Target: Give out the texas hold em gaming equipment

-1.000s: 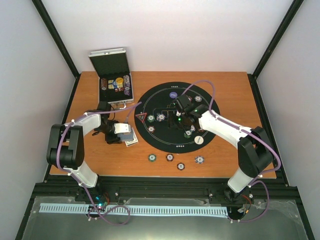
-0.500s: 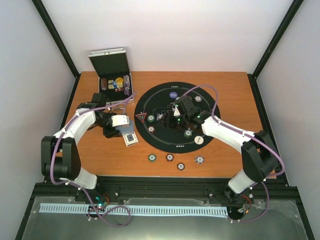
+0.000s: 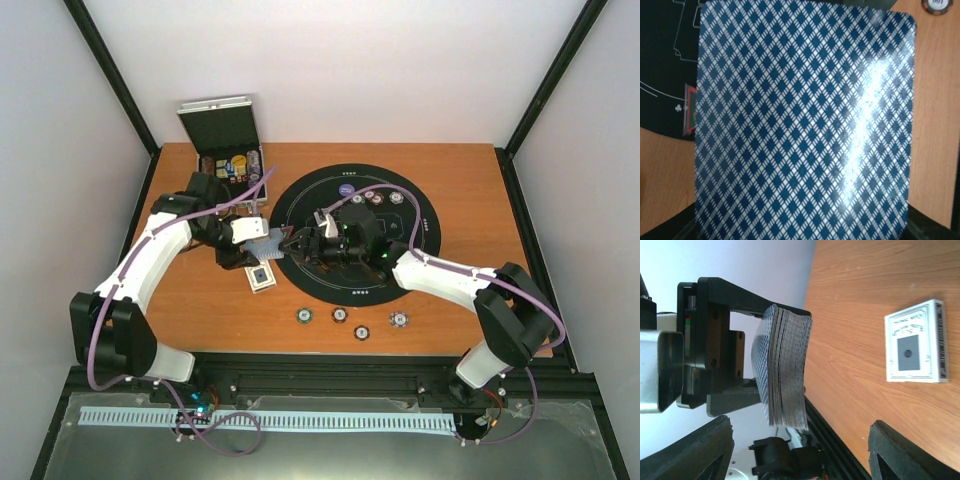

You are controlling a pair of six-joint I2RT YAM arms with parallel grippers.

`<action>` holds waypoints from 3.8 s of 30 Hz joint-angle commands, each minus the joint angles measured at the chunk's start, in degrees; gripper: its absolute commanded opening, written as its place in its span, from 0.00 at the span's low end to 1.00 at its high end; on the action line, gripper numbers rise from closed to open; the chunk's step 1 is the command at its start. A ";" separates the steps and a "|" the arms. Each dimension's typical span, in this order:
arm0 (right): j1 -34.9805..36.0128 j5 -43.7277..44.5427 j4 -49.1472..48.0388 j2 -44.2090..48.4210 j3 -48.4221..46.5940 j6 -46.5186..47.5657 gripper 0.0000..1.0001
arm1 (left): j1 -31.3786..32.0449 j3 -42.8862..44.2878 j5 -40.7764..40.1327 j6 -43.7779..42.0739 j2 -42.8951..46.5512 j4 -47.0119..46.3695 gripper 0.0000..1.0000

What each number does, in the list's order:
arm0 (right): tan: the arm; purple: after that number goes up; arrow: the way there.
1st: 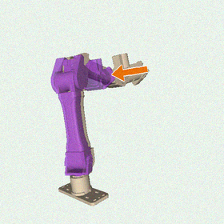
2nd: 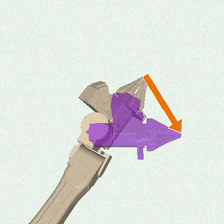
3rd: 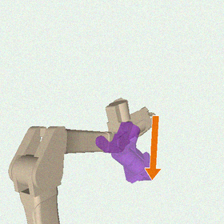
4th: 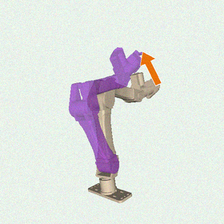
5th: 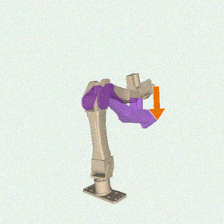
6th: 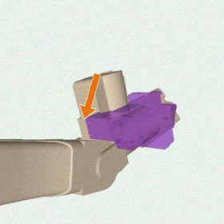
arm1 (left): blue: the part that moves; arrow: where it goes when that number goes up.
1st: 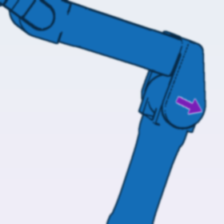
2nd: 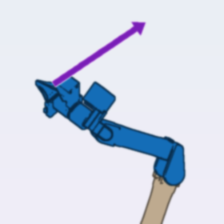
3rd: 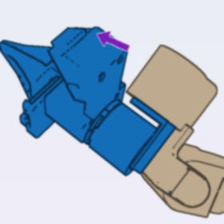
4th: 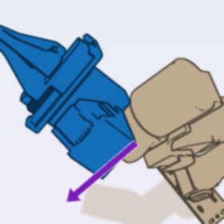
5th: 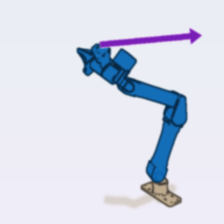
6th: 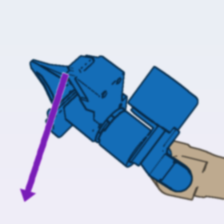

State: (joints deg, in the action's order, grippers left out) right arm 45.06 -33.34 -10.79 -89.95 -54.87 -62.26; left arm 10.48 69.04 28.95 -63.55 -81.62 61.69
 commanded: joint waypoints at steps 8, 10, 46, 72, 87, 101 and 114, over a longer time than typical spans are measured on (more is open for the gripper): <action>2.34 -1.64 -12.50 -0.92 0.82 -7.00 0.73 | 2.26 4.00 4.70 3.17 3.72 3.82 0.01; 2.51 -1.81 -13.68 -1.69 0.46 -7.90 0.72 | 2.31 4.15 4.70 3.06 3.83 4.00 0.01; 6.46 -1.29 -18.04 -7.52 -2.51 -13.56 0.03 | 2.35 -1.42 6.17 -1.84 10.07 1.99 0.95; 8.03 -1.77 -18.79 -9.30 -3.94 -14.06 0.03 | 3.59 -6.27 4.07 -5.11 10.18 3.35 0.89; 8.03 -1.78 -18.40 -10.31 -3.22 -14.21 0.03 | 3.58 -5.78 4.91 -5.36 10.08 2.40 0.62; 8.03 2.31 -4.22 -11.18 -3.99 -8.14 0.03 | 3.58 -2.54 7.05 -5.21 12.06 5.93 0.64; 7.94 8.72 5.78 -11.84 -2.21 -6.29 0.03 | 3.58 0.57 9.68 -2.71 12.41 6.86 0.66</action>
State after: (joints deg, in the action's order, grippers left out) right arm 53.36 -33.67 -20.05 -99.00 -59.59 -71.00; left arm 13.30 63.64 30.24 -66.83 -71.83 65.17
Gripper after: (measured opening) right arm 0.156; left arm 0.673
